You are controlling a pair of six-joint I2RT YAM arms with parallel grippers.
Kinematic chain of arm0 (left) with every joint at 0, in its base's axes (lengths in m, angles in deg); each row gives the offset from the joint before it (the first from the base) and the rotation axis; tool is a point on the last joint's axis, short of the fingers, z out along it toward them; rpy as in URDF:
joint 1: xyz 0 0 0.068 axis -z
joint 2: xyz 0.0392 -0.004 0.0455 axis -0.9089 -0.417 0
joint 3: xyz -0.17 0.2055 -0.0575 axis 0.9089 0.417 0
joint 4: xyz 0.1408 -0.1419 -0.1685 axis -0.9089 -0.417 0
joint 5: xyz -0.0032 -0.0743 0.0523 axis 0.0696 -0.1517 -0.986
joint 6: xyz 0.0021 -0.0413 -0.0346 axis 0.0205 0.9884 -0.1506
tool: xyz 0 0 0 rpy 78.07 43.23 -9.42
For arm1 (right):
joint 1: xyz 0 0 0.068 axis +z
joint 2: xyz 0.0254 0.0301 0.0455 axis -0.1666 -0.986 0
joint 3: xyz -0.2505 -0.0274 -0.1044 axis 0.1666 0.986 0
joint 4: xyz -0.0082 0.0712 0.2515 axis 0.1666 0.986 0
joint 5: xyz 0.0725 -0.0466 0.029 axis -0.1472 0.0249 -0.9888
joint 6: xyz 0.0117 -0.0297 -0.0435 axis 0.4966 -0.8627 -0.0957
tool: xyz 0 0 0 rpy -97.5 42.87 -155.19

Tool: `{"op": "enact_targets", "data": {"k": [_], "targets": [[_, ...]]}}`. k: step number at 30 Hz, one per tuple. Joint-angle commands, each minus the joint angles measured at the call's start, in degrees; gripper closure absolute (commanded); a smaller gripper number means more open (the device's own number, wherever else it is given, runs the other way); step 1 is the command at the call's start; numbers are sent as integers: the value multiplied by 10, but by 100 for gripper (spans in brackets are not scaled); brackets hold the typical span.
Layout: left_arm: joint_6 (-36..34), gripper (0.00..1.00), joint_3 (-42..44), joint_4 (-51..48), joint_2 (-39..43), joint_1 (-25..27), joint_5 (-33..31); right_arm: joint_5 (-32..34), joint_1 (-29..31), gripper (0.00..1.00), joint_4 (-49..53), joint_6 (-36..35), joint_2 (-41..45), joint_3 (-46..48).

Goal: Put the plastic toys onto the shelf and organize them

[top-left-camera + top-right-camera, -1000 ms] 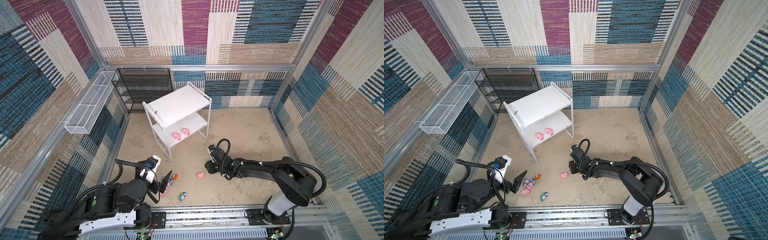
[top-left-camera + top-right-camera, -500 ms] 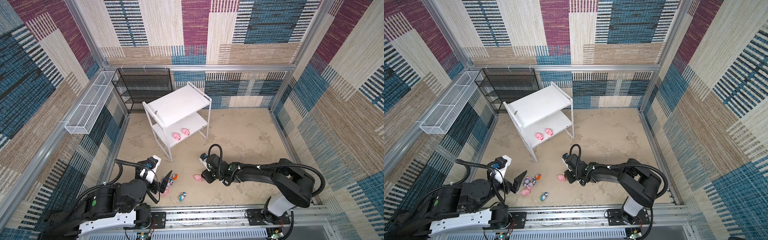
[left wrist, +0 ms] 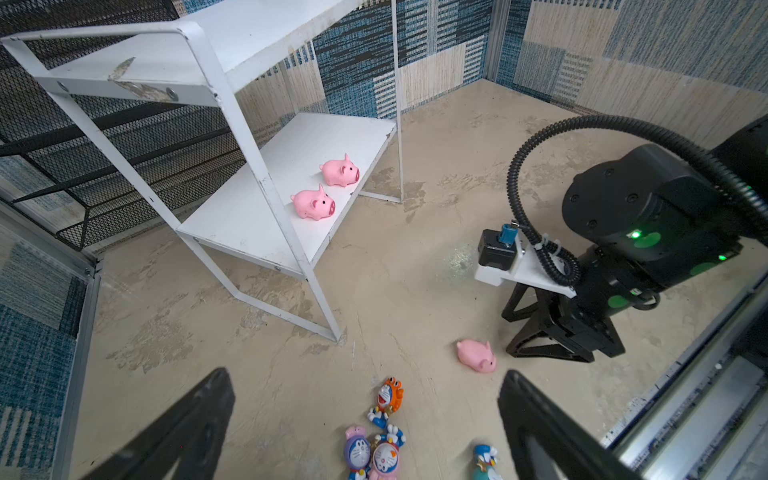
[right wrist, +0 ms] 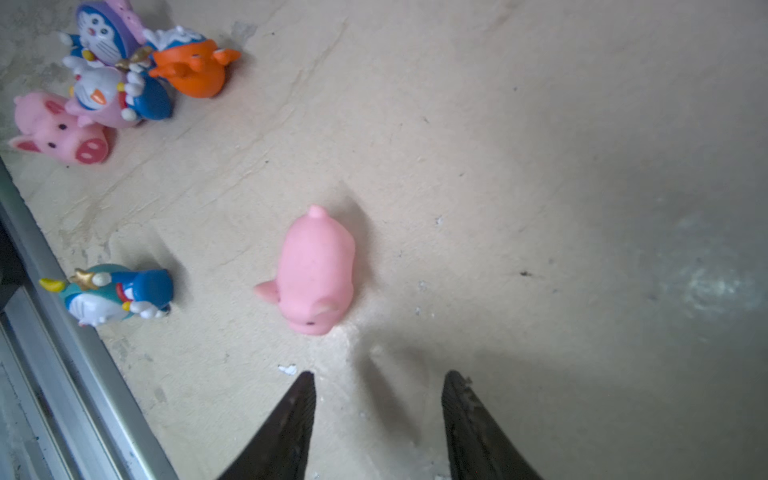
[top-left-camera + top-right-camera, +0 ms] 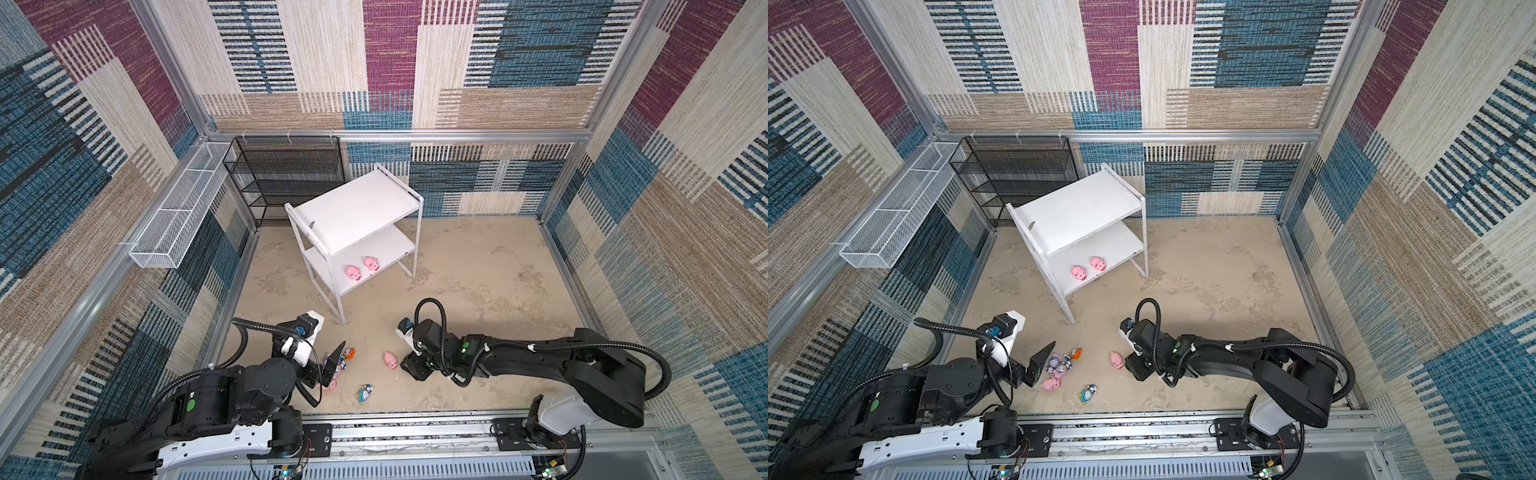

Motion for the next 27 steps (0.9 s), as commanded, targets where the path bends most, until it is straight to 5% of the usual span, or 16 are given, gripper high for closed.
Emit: {"op": "enact_targets", "data": {"k": [1,11,27], "targets": [[-1,1,-5,11,-25,-1,27,-10,6,43,-9,-11,-4,-16],[4,1,-28,-27,-152,-1,96,-10,22,35,-22,-4,-43,-50],[-1,1,-15,-8,-101,-1,97,51,37,46,-19,9,-105,-91]]}}
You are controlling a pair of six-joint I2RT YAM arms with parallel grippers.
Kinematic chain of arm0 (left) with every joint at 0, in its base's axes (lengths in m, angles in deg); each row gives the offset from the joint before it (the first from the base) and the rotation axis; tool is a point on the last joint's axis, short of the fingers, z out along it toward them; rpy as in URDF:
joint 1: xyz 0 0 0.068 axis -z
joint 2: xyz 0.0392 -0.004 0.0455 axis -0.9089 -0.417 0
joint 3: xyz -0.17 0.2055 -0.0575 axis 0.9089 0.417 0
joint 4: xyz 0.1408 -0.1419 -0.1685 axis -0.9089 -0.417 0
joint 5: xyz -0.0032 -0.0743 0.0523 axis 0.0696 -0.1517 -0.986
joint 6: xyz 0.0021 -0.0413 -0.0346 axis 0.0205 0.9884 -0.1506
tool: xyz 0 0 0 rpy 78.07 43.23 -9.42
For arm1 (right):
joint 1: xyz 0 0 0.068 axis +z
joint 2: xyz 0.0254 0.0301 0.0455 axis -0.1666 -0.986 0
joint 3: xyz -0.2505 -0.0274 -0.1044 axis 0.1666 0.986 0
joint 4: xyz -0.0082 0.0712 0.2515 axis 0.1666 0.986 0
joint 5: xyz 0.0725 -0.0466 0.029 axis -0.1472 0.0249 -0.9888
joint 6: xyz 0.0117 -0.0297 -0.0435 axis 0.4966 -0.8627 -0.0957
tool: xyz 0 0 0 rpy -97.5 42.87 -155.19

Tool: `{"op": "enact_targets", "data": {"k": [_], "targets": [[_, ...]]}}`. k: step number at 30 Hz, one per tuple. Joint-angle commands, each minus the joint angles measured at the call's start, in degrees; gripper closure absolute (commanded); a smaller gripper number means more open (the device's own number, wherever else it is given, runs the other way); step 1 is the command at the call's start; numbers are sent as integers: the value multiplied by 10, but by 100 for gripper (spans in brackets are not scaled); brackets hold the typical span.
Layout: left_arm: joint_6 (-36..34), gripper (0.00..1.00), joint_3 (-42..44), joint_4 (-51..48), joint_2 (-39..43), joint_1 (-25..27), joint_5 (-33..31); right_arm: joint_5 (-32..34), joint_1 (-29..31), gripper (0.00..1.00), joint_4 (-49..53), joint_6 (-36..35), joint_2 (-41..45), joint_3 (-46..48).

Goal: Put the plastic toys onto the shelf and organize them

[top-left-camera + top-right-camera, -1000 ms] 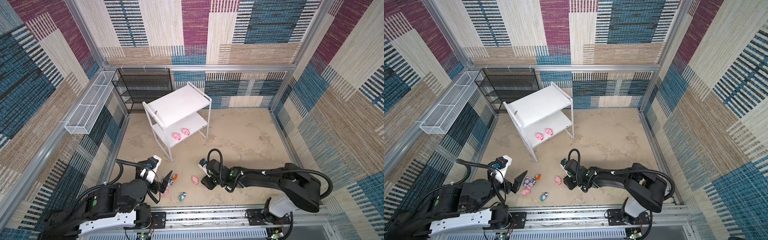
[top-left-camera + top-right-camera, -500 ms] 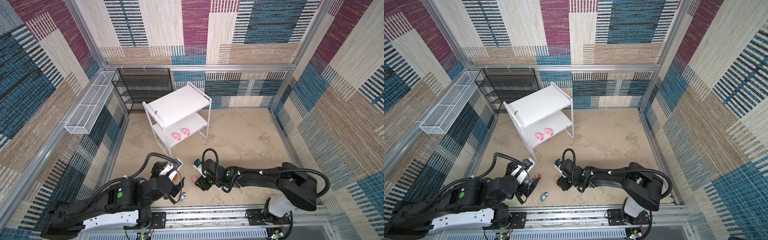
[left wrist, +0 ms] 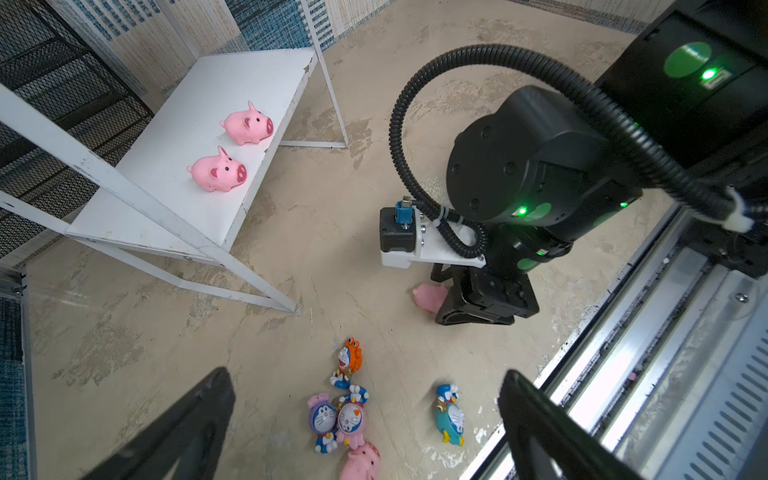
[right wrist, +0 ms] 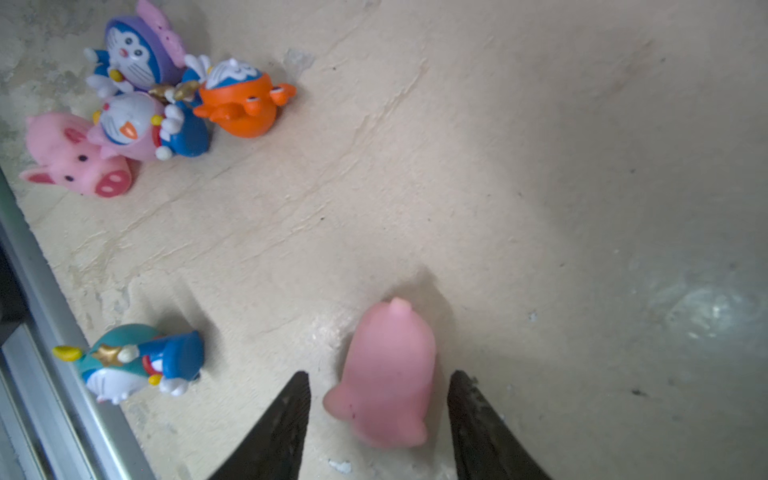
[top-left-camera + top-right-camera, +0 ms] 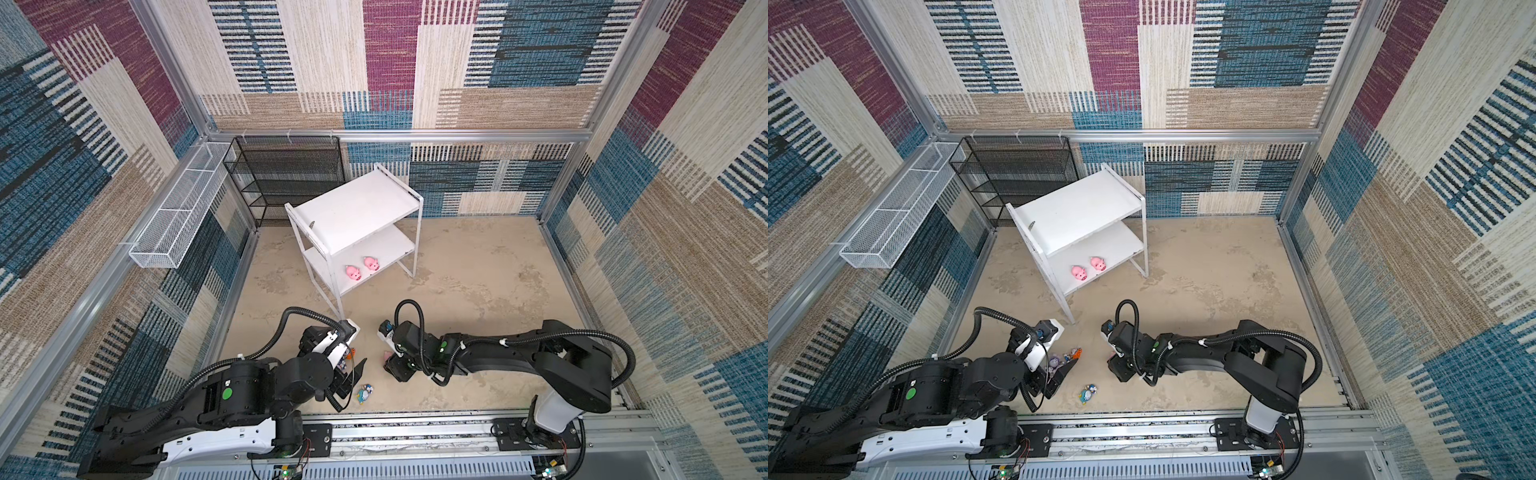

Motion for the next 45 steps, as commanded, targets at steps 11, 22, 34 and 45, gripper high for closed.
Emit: {"op": "enact_targets", "data": {"k": [11,22,34,45], "targets": [[2,1,0,8,-2,-1,-4,67,2,58,-6,-6,32,-1],[3,1,1,8,-1,0,-3,42,-5,48,-8,-23,39,-1],[3,1,1,8,-3,-1,-5,39,20,29,-64,8,9,32],[4,1,2,7,-1,-1,-6,84,19,57,-57,18,-3,17]]}}
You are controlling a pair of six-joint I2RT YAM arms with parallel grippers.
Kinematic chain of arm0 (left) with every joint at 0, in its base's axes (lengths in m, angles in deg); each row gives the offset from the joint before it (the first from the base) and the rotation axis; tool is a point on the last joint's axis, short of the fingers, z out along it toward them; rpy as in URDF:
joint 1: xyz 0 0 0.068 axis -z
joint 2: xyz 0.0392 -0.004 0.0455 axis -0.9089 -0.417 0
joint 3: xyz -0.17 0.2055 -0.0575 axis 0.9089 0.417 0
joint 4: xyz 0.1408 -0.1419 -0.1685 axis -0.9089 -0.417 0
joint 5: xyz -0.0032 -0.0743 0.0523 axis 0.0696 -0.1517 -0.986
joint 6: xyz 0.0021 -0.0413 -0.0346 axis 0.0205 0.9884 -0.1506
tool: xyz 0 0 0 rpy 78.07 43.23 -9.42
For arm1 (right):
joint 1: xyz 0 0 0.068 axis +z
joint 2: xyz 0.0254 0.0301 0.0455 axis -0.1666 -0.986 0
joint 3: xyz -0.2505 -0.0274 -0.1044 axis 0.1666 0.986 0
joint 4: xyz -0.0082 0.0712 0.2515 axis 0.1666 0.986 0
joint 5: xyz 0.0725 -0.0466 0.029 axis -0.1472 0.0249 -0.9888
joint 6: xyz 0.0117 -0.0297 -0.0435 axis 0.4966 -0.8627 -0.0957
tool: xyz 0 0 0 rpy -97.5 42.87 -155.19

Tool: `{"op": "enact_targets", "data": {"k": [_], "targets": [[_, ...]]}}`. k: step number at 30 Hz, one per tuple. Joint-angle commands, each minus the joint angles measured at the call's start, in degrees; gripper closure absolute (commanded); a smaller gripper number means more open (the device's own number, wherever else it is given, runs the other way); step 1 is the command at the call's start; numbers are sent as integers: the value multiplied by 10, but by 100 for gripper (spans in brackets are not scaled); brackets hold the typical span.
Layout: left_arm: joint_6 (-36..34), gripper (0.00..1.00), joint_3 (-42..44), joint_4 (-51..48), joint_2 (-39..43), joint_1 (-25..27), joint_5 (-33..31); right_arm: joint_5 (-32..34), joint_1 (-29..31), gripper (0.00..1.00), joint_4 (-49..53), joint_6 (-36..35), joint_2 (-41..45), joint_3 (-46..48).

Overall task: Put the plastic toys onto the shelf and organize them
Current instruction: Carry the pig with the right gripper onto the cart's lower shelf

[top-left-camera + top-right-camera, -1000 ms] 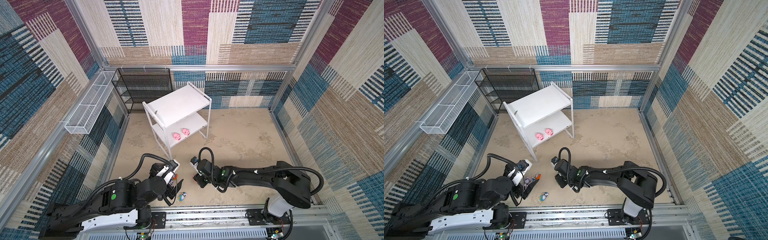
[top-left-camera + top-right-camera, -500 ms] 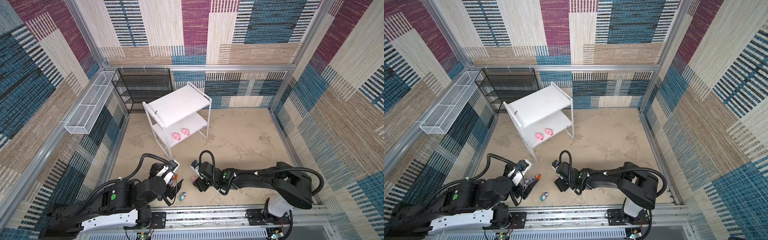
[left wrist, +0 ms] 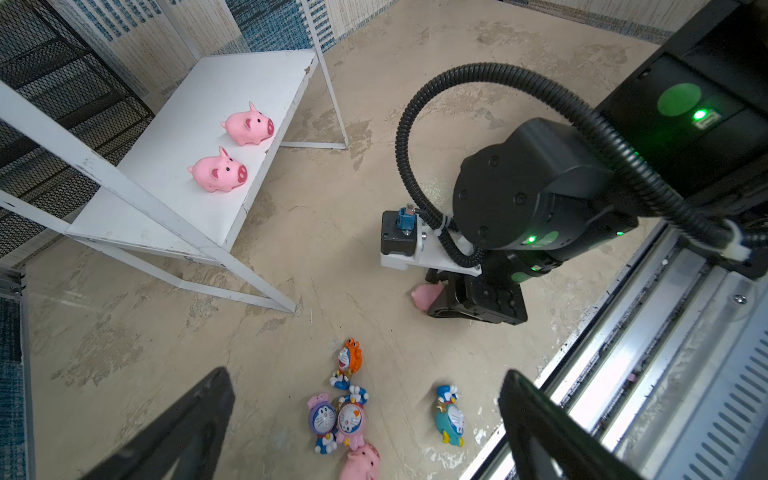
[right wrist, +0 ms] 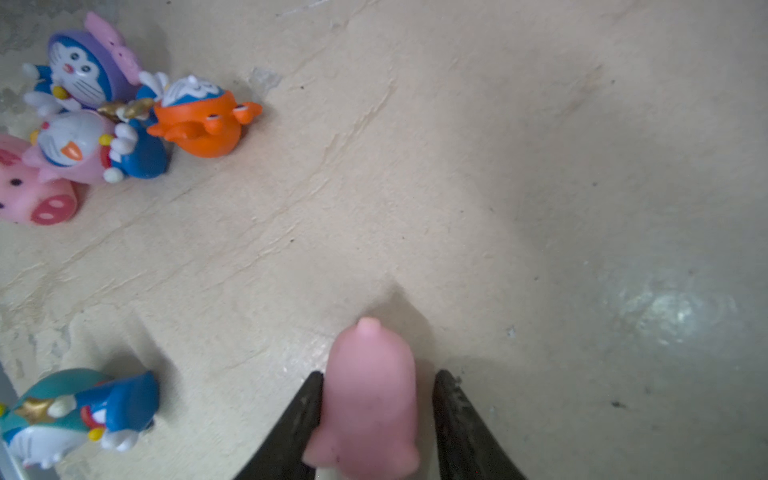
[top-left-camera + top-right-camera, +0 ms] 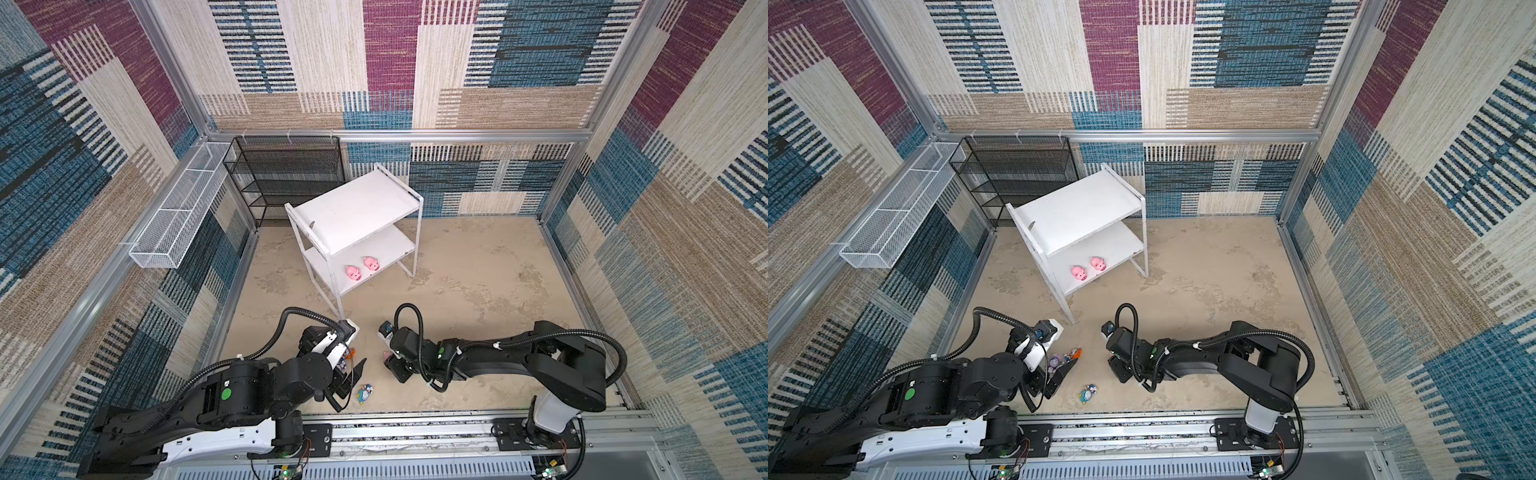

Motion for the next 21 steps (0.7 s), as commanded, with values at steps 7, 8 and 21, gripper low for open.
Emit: {"op": "enact_targets", "data": {"k": [7,8,21], "targets": [[3,1,1,7,-4,-1,-7,32,-11,60,7,-24,38,-14],[3,1,1,7,-4,0,-6,31,-19,60,8,-31,43,-17],[1,1,0,7,-4,0,-11,-7,-156,61,19,-135,112,-76]]}}
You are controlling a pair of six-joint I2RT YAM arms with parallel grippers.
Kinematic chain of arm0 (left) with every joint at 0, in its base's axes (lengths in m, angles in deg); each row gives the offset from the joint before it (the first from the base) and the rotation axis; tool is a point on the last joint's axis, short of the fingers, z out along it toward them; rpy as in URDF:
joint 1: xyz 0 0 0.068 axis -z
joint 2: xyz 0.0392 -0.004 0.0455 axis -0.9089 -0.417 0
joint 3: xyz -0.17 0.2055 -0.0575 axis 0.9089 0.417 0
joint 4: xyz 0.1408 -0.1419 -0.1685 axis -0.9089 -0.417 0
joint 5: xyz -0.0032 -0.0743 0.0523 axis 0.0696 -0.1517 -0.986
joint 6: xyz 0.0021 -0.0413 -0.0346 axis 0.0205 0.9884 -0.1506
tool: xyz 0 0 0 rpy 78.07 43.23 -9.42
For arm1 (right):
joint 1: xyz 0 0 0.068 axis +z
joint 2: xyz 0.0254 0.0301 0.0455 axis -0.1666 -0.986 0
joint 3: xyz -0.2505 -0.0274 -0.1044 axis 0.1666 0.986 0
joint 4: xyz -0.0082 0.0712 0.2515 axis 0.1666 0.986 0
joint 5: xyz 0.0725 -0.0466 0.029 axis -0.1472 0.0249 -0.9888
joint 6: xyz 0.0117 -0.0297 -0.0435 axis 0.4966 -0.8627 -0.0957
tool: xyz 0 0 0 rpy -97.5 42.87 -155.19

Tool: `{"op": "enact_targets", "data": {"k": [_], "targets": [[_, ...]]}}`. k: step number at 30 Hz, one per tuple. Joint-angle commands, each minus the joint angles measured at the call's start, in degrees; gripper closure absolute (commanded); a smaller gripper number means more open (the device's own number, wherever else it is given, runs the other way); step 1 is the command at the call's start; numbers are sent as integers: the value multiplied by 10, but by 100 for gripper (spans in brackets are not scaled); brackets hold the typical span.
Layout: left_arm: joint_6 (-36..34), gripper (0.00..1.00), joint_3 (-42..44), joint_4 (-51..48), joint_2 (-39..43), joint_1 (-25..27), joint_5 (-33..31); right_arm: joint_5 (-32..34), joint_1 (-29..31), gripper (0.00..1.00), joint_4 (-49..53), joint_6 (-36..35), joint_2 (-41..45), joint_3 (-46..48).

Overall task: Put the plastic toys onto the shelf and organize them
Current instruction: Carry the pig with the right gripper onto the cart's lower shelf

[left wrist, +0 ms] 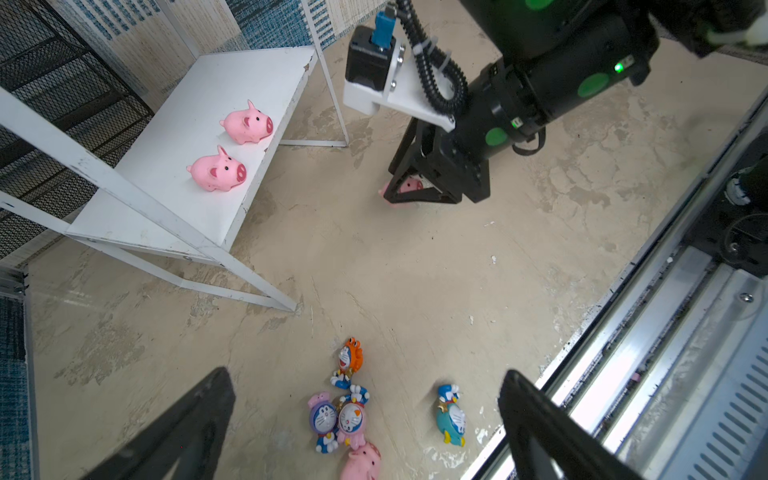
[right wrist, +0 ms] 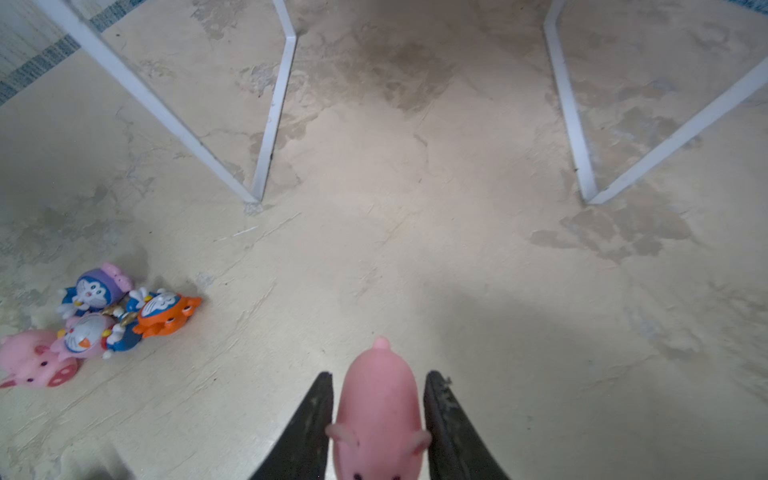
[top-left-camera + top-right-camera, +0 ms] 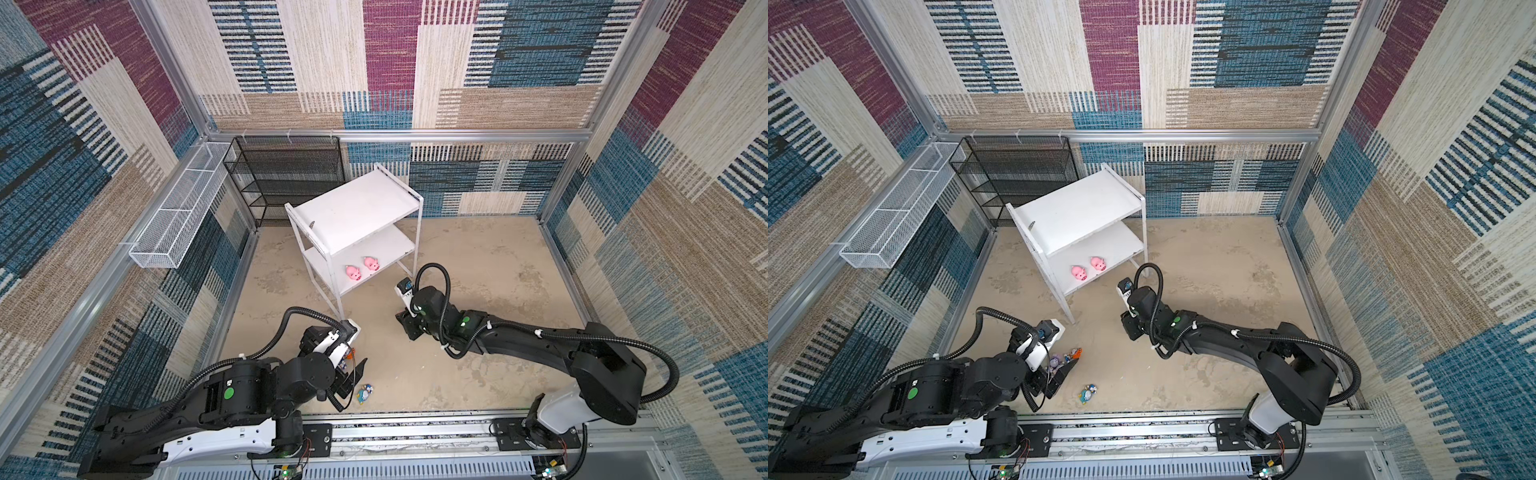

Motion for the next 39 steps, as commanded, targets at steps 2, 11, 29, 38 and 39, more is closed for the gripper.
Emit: {"op": "enact_targets", "data": {"k": [2,11,29,38,39], "targets": [[2,1,0,7,1,0,-11,-17,-28,61,-4,-52,3,-40],[2,1,0,7,3,-1,-12,-16,-66,62,-21,-91,-28,-136],[-31,1,-2,29,5,0,-38,-25,-87,61,-184,-99,-108,-178],[-29,1,0,24,23,-1,-45,-22,-88,61,-222,-90,-147,-187],[-29,1,0,25,25,-1,-46,-24,-89,61,-226,-90,-150,-187]]}}
